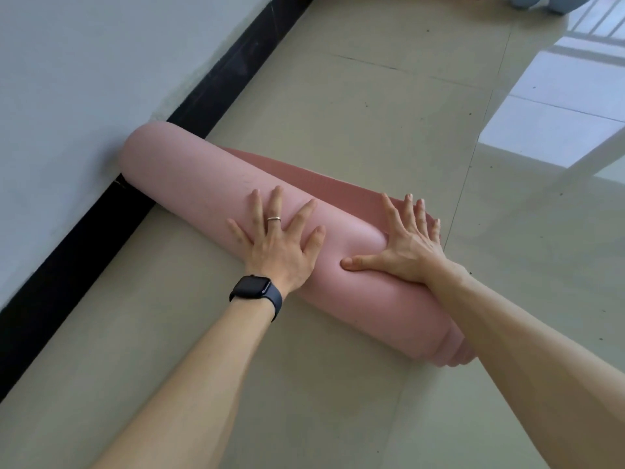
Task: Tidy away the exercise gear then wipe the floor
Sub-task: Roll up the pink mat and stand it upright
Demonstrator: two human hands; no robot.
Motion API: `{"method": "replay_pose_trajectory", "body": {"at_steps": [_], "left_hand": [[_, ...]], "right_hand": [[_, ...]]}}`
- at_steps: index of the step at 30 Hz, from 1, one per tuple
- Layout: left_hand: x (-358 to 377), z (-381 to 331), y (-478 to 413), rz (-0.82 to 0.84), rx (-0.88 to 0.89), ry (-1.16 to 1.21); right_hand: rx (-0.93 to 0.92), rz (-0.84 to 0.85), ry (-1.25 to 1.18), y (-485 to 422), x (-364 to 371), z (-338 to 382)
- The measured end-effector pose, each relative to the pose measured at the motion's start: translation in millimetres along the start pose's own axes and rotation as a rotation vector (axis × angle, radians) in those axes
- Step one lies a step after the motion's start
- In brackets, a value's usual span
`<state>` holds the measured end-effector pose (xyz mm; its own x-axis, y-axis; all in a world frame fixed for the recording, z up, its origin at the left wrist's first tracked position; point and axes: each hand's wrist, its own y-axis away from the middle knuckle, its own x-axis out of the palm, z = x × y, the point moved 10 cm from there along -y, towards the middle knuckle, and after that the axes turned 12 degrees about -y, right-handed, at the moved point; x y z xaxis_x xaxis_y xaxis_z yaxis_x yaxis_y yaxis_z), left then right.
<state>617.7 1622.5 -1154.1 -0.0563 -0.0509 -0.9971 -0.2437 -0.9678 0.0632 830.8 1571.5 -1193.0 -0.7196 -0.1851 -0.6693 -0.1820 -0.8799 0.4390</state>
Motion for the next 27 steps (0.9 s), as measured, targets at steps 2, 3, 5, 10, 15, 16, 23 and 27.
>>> {"method": "replay_pose_trajectory", "body": {"at_steps": [2, 3, 5, 10, 15, 16, 23, 27], "left_hand": [[-1.9, -4.2, -9.0, 0.039, -0.007, -0.039], [-1.3, -7.2, -11.7, 0.057, -0.01, -0.052], [0.1, -8.7, -10.2, 0.066, -0.022, -0.077], [4.4, -0.8, 10.7, 0.064, -0.059, -0.116], [4.5, 13.2, 46.5, 0.081, -0.101, -0.091], [4.9, 17.2, 55.8, 0.096, -0.099, -0.083], [-6.0, 38.7, 107.2, 0.296, -0.095, 0.049], [-1.4, 44.9, 154.7, 0.486, -0.096, 0.249]], "right_hand": [[0.031, 0.001, -0.026, -8.5, -4.2, -4.3], [0.048, 0.006, -0.035, -10.3, -5.4, -7.0], [0.045, -0.017, -0.03, -8.3, -6.6, -7.1], [-0.111, -0.219, 0.131, 27.8, -16.3, 15.7], [-0.147, -0.239, 0.254, 69.9, 9.9, 31.9], [-0.141, -0.181, 0.296, 78.7, 21.5, 33.6], [-0.172, -0.159, 0.482, 129.0, 52.2, 54.5], [-0.165, -0.214, 0.416, 147.2, 55.1, 65.1]]}}
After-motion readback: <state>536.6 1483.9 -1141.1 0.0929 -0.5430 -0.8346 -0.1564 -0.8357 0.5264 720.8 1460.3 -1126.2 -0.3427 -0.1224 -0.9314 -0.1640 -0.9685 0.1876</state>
